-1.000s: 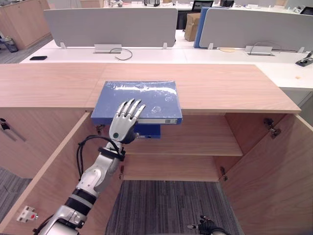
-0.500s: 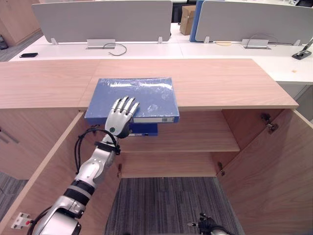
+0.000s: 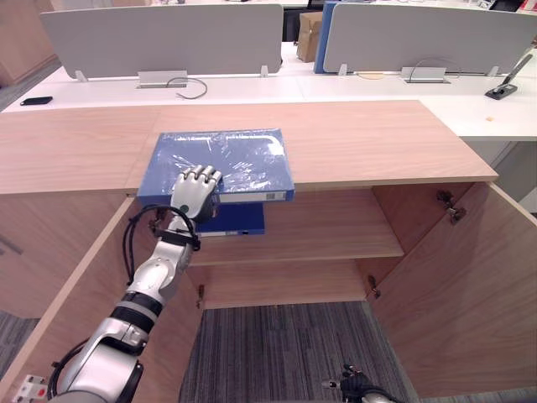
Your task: Walk over to the cabinet, pick up the folder, carry it to the office cabinet, place the folder inside the office cabinet, then close the office cabinet door
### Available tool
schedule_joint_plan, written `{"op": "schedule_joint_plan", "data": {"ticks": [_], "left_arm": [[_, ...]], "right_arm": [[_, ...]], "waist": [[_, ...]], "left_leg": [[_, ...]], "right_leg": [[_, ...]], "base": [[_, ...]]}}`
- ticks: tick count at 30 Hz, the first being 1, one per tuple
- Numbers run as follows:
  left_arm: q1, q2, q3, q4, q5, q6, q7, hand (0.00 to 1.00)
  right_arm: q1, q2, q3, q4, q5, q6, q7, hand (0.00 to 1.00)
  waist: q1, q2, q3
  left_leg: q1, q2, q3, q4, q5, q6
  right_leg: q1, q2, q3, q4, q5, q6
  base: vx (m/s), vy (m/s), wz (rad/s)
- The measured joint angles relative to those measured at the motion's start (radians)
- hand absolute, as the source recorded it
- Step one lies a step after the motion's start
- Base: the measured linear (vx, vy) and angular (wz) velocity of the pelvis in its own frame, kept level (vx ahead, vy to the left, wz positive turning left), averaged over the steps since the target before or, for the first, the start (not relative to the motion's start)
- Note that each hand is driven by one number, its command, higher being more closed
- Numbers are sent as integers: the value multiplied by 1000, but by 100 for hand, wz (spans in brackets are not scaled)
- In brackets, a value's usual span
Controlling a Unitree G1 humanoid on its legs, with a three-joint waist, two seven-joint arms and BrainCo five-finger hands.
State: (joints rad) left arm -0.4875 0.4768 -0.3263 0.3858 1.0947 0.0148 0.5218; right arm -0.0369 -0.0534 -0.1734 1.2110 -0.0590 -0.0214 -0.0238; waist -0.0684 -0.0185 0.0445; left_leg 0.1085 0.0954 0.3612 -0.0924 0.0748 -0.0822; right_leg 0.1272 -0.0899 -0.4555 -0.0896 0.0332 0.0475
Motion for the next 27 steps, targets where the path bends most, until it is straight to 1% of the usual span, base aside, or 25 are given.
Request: {"op": "schedule_joint_plan", "data": {"ticks": [13,15,16,17,18,19,20,21,22,23,24,25,27], "left_arm": [[-20,-4,7,10,5,9,8,100],[11,-37,28,-82,-7,23,-4,100],[71,-84,39,-228,-27,27,-14,100],[83,-94,38,-258,-26,28,-17,100],[137,-138,24,-388,-58,21,-28,100],[190,-182,-4,-499,-117,-10,-40,100],[211,-203,-21,-545,-161,-32,-51,100],[241,-235,-46,-617,-282,-92,-85,100],[263,-256,-59,-671,-460,-160,-149,100],[274,-267,-59,-692,-537,-187,-176,100],[295,-286,-59,-719,-676,-224,-217,100],[315,-297,-59,-722,-841,-252,-259,100],[385,-314,-58,-722,-1129,-269,-334,100]], "right_arm": [[3,0,0,-3,1,0,0,0],[3,0,0,-6,2,0,0,0],[13,-1,-1,-11,6,0,0,0],[14,-1,-2,-12,7,-1,0,0],[18,-1,-15,-10,21,0,-1,0],[24,2,-43,-6,37,1,-2,0],[25,2,-49,0,41,2,-3,0],[27,3,-69,2,40,5,-2,0],[29,4,-75,5,41,12,0,0],[30,4,-77,5,41,15,1,0],[30,4,-79,5,41,19,2,0],[31,4,-78,5,43,20,8,0],[31,-1,-69,3,57,19,19,0]], "waist": [[-11,1,6],[-10,1,11],[-4,3,12],[-2,3,12],[3,4,12],[11,4,12],[15,4,12],[24,4,11],[28,6,9],[28,7,8],[31,8,5],[31,10,2],[32,14,-2]], "left_leg": [[15,-1,7,0,-5,-1],[14,-2,5,0,-5,0],[5,-2,1,1,-5,0],[1,-2,0,1,-5,0],[-10,-4,-7,5,-4,1],[-17,-7,-15,5,-4,2],[-18,-8,-18,5,-3,2],[-16,-10,-19,5,-3,2],[-14,-12,-19,5,-3,2],[-14,-13,-19,5,-4,2],[-12,-13,-17,5,-4,2],[-12,-12,-17,5,-4,2],[-10,-9,-14,4,-4,3]], "right_leg": [[10,-2,4,0,0,1],[9,-3,3,0,-1,2],[9,-7,3,5,-2,3],[7,-7,3,5,-2,3],[-2,-10,-1,5,-1,4],[-3,-11,-3,6,-1,4],[-2,-13,-4,6,-1,4],[0,-15,-4,6,-1,4],[2,-16,-3,6,-1,4],[2,-17,-3,6,-1,3],[2,-17,0,6,-1,3],[2,-17,1,6,-1,3],[0,-15,6,10,-2,4]], "base": [[-33,6,-1],[-1,5,2],[24,8,5],[45,11,11],[48,12,16],[31,11,18],[25,15,14],[12,22,6],[2,31,1],[-28,27,-3],[-40,17,-4],[-58,9,-6],[-83,1,-7]]}}
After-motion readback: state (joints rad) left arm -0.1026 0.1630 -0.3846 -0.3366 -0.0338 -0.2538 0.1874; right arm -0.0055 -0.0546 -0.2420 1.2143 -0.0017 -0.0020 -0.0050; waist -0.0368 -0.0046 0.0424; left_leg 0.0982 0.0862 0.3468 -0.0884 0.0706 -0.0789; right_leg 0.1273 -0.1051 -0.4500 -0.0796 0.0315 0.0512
